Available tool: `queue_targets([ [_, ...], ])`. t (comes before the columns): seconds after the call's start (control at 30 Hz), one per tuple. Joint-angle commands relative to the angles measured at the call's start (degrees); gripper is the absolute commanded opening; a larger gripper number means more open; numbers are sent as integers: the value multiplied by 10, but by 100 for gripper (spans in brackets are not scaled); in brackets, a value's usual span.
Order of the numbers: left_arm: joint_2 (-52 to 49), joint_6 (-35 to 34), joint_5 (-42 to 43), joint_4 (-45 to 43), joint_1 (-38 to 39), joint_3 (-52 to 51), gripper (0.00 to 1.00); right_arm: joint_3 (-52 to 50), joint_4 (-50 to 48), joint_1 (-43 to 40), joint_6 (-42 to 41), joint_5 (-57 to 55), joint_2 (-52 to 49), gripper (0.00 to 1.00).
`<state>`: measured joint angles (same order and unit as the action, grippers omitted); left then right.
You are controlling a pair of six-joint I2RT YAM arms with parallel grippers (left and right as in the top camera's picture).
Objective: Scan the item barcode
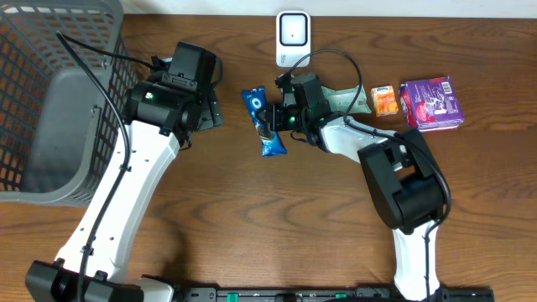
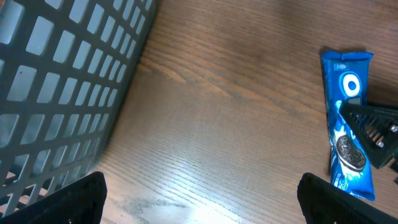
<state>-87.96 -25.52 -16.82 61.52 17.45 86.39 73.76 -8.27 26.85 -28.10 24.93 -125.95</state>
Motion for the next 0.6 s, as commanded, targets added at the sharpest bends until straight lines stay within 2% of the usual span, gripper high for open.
queue_targets([
  [0.0,-1,-5,-4,2,-1,1,98,-8,11,-2,-16,19,-37,5],
  [0.03,-1,-5,-4,2,-1,1,98,-8,12,-3,-16,19,-37,1],
  [0.3,-1,-5,-4,2,-1,1,98,-6,39,-26,32,-8,24,1],
  [0.57,-1,-5,-4,2,-1,1,98,-6,202,2,141,-328,179,1],
])
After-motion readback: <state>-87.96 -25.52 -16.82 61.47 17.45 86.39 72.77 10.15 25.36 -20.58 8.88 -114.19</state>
